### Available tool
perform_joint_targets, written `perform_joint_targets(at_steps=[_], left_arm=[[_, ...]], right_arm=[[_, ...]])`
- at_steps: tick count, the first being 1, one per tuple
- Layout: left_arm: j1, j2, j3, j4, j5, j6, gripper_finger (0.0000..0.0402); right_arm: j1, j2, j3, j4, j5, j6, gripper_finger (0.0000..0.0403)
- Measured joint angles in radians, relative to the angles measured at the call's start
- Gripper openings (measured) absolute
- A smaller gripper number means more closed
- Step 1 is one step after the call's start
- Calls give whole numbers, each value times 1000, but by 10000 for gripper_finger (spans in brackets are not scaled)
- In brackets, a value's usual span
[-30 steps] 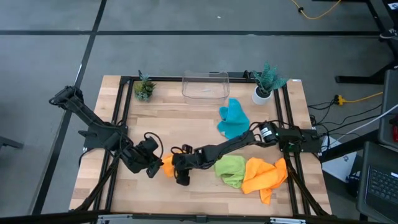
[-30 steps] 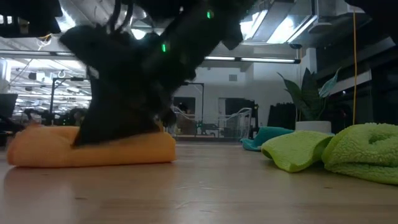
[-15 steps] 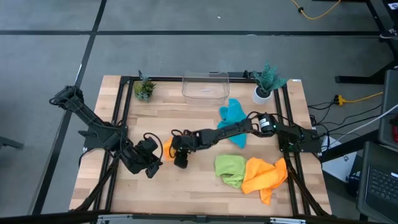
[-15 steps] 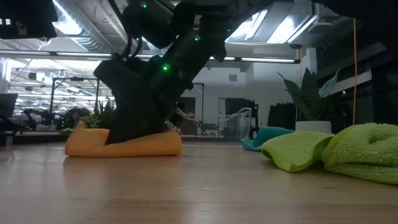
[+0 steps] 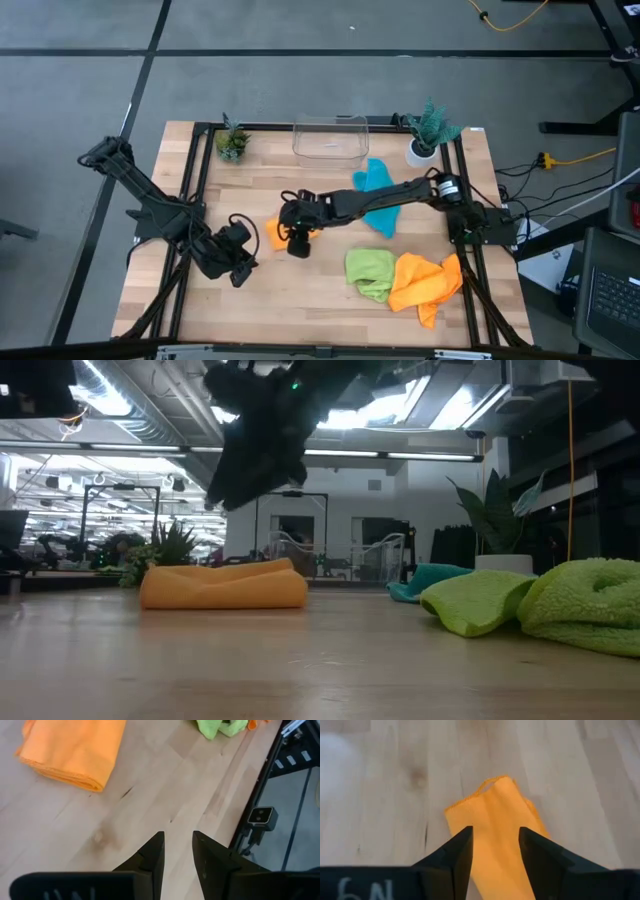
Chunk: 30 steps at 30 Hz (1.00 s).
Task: Fold microfiber towels
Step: Fold the orange towel
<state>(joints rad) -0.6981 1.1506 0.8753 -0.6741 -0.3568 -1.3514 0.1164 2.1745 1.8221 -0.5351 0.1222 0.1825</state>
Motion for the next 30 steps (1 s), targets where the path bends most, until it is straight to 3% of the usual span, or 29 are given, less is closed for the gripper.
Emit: perform_joint_targets(at_steps=[12, 18, 24, 30], left_arm=[[-36, -22, 0, 3, -42, 10, 92], [-36, -22, 0, 8, -72, 19, 92], [-36, -22, 0, 9, -88, 19, 92], [-36, -22, 0, 9, -97, 22, 92]], right_arm=[[-65, 14, -28, -15, -14, -13, 161], [-128, 40, -80, 21, -104, -24, 161], [-132, 45, -152, 18, -122, 50, 161], [-90, 43, -220, 45, -276, 253, 161]])
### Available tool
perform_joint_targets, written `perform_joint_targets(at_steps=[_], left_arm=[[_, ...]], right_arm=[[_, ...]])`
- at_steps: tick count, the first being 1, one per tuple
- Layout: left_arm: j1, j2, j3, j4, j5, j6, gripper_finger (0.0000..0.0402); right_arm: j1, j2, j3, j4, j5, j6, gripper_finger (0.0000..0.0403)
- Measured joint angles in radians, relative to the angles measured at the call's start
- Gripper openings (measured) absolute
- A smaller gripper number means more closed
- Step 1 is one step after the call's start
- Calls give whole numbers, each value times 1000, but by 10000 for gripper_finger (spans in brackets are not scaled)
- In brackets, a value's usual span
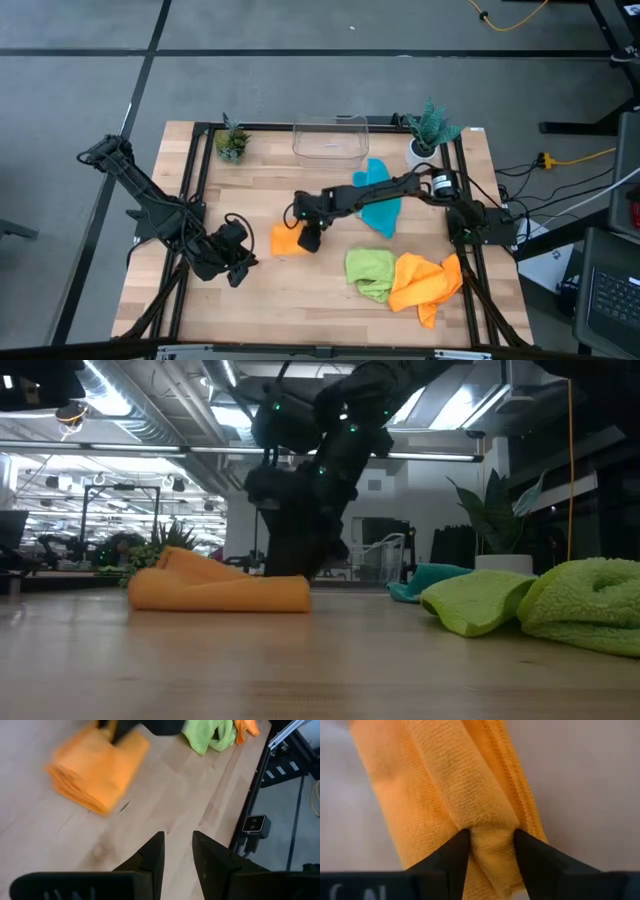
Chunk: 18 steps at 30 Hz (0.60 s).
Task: Fold microfiber towels
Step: Fold the orange towel
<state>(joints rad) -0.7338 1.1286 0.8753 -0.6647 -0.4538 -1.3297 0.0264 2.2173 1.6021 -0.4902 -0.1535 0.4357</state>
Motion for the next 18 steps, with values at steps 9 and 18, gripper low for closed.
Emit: perform_joint_targets(at_steps=[9, 18], left_arm=[[0, 0, 0, 2, -7, 27, 92], [0, 0, 0, 3, -5, 28, 92]], right_arm=[[107, -1, 20, 24, -106, 263, 161], [100, -1, 129, 28, -49, 214, 161]])
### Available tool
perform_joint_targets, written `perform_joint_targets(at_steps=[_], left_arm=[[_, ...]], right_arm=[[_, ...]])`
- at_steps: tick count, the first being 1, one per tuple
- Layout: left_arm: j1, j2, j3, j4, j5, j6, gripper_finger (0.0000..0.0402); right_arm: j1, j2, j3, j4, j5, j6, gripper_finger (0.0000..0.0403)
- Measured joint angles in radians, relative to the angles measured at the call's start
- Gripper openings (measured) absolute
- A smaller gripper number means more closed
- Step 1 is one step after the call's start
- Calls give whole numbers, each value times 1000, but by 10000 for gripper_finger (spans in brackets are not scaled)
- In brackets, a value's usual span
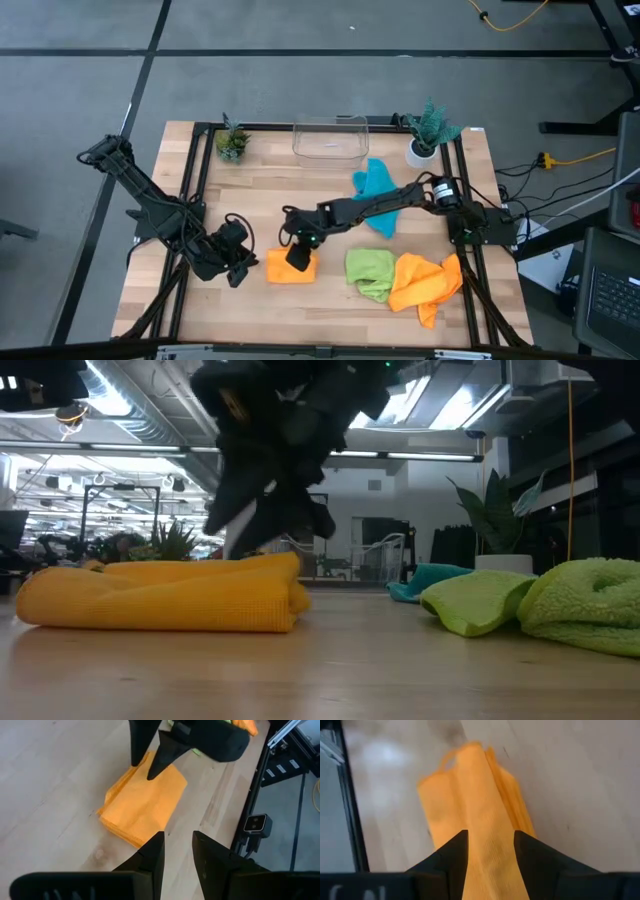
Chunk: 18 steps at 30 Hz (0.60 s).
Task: Fold microfiber towels
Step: Fold the orange towel
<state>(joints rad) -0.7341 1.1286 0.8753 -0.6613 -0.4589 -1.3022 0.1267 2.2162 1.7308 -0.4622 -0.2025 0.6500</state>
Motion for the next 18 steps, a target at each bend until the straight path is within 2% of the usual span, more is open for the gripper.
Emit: perform_joint_targets(at_steps=[3, 7, 10, 14, 18], left_arm=[[-5, 0, 0, 0, 6, 0, 92], [-21, 0, 0, 0, 6, 5, 92], [-31, 0, 0, 0, 6, 5, 92], [-40, 0, 0, 0, 7, 6, 92], [-40, 0, 0, 1, 7, 6, 92]], right_arm=[[-3, 0, 25, 1, -27, -76, 161], [16, -2, 32, 46, -183, -275, 161], [56, 4, 29, 49, -210, -378, 161], [79, 51, 29, 82, -242, -384, 161], [81, 106, 26, 189, -243, -339, 161]])
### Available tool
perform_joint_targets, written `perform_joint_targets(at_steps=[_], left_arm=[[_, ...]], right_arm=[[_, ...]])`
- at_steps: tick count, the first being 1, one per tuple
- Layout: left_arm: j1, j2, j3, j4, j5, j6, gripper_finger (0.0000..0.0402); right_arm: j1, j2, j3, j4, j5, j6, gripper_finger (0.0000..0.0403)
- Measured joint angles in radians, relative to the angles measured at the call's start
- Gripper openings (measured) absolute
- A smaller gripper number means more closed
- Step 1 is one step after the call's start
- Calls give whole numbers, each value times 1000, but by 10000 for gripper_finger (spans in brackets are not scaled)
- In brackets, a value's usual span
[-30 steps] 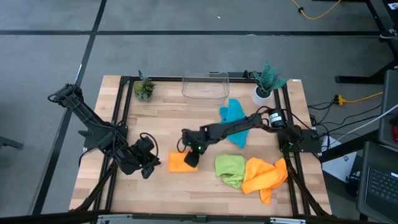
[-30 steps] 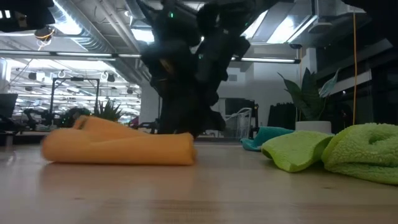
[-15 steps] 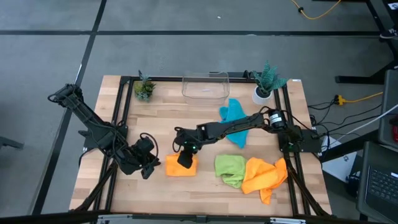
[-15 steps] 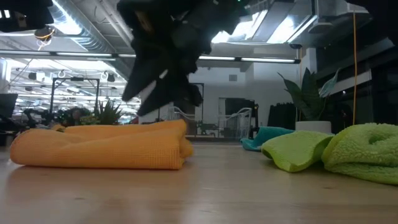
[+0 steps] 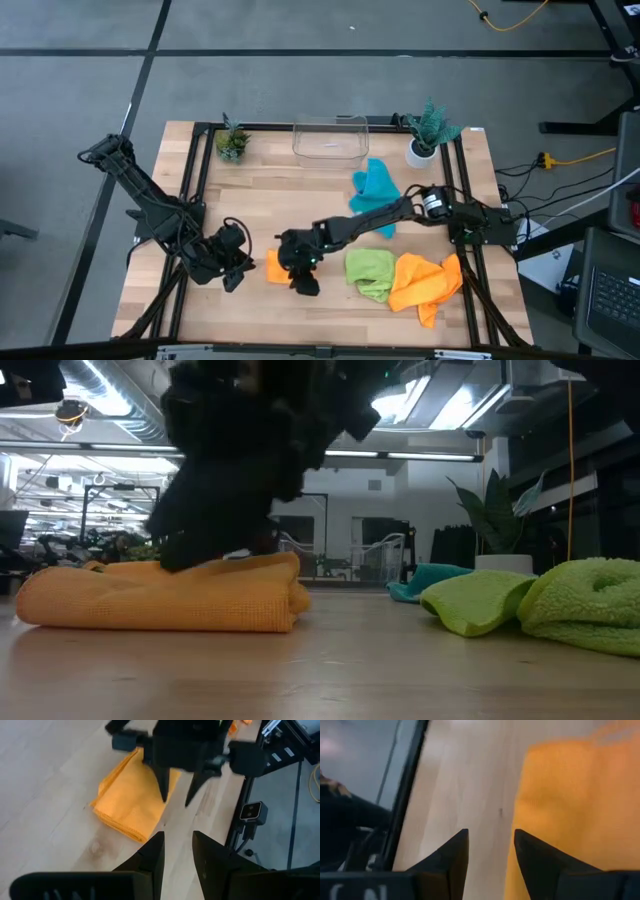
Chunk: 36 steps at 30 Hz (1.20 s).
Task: Fold microfiber towels
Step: Fold the orange towel
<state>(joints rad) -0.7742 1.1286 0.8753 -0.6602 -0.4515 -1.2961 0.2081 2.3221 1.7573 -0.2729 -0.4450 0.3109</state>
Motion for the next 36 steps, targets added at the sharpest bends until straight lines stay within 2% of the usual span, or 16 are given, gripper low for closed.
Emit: perform_joint_targets(at_steps=[3, 8, 15, 18, 22, 27, 30, 34, 36], left_arm=[[0, 0, 0, 3, 0, 0, 92], [0, 0, 0, 13, 0, 0, 92], [0, 0, 0, 17, 0, -1, 92], [0, 0, 0, 17, 0, 0, 92], [0, 0, 0, 17, 0, -1, 92], [-5, 0, 0, 17, 0, -1, 92], [-14, 0, 0, 17, 0, -1, 92], [-28, 0, 0, 17, -2, -1, 92], [-34, 1, 0, 17, -5, -1, 92]], right_arm=[[-1, 21, 3, 74, -2, -6, 161], [-19, 64, 2, 76, -28, -16, 161], [-25, 125, 7, 162, -39, 103, 161], [-27, 133, 6, 230, 0, 165, 161], [-37, 136, 3, 314, 167, 254, 161], [-62, 138, 2, 347, 460, 315, 161], [-64, 138, 2, 347, 588, 334, 161], [-62, 140, -1, 383, 771, 440, 162], [-62, 140, -1, 426, 816, 468, 162]])
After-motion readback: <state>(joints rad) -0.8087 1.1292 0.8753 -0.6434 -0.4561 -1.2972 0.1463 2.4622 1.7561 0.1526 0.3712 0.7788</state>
